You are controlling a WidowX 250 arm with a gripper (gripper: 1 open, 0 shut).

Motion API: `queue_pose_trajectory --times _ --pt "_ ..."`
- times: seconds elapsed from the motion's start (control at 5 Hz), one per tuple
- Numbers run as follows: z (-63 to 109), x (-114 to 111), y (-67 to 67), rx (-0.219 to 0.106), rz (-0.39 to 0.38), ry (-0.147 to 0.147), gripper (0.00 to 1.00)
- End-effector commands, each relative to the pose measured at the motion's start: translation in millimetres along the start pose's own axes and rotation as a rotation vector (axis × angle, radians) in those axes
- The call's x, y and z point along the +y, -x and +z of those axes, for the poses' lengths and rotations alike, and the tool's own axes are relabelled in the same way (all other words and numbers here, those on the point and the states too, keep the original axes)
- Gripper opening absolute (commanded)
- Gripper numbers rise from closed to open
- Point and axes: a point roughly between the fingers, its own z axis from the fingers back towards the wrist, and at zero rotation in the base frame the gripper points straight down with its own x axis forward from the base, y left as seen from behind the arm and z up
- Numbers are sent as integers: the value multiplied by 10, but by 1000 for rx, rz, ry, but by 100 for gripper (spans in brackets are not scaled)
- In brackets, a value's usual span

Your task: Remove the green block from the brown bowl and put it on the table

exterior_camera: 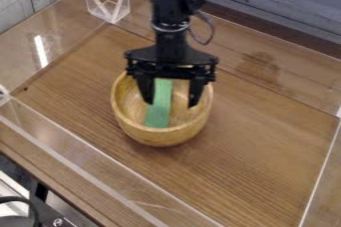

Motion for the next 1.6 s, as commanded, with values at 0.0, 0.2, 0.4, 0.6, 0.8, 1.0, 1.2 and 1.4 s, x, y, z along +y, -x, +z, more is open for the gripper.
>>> queue_pose_trajectory --times 0.0,0.2,0.4,0.6,0.8,1.0,1.2,1.4 --pt "137 13 -47 -47 68 7 100" --pt "174 53 -7 -50 131 -3 100" --pt "199 92 26 -54 188 -13 100" --pt "169 154 -107 -53 211 -21 100" --pt "139 200 -234 -52 234 -27 100" --pt "121 226 -185 -50 267 -33 100" --pt "106 230 -116 -50 289 -39 100" --pt "-15 203 -120 -47 286 -39 0"
